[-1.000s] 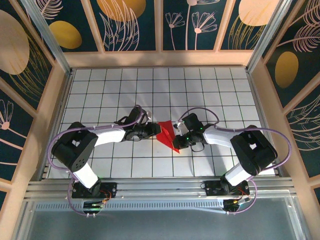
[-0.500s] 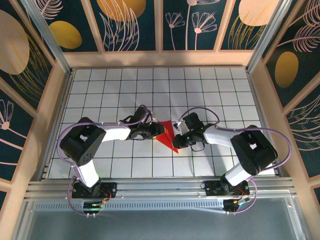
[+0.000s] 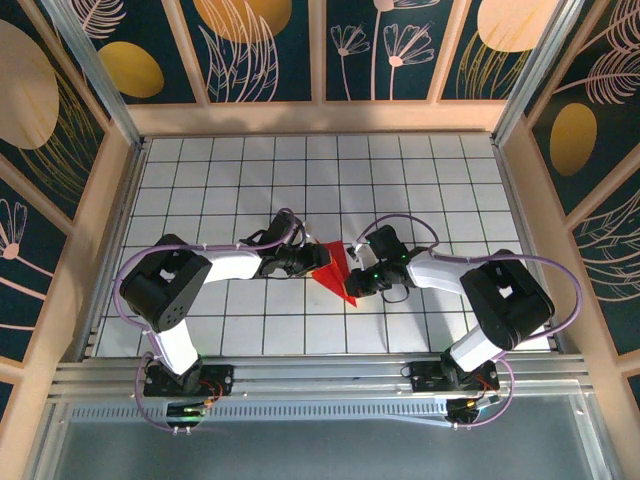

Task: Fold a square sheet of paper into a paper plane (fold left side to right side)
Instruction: Fourth fold the wing at the center of the table.

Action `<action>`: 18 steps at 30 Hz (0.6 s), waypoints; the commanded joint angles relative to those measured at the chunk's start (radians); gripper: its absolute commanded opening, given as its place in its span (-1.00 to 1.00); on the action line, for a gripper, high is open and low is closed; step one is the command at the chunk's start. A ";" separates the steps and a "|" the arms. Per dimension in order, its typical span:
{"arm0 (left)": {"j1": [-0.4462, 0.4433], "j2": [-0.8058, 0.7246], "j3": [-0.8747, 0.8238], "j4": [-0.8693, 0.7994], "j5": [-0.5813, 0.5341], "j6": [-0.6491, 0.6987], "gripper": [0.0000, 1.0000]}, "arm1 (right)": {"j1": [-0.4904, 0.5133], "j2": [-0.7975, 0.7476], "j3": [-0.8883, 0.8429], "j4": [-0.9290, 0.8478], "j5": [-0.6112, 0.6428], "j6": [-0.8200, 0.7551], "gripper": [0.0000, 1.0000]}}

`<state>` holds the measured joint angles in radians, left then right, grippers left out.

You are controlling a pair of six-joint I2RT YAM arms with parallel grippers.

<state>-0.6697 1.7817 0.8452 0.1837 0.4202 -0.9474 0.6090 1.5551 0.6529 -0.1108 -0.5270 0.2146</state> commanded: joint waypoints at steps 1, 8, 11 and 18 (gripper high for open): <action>-0.005 0.022 0.022 0.031 0.024 -0.012 -0.17 | -0.008 0.015 -0.004 0.007 -0.028 -0.009 -1.00; -0.005 0.037 0.032 0.020 0.014 -0.008 -0.17 | -0.009 0.023 0.002 0.008 -0.031 -0.006 -1.00; -0.005 0.050 0.039 0.018 0.012 -0.007 -0.16 | -0.008 0.025 0.004 0.006 -0.033 -0.005 -1.00; -0.007 0.066 0.050 -0.009 -0.014 -0.004 -0.17 | -0.008 0.036 0.007 0.006 -0.034 -0.004 -1.00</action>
<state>-0.6701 1.8301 0.8661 0.1894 0.4191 -0.9474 0.6083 1.5757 0.6533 -0.1081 -0.5480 0.2150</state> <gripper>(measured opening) 0.417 0.052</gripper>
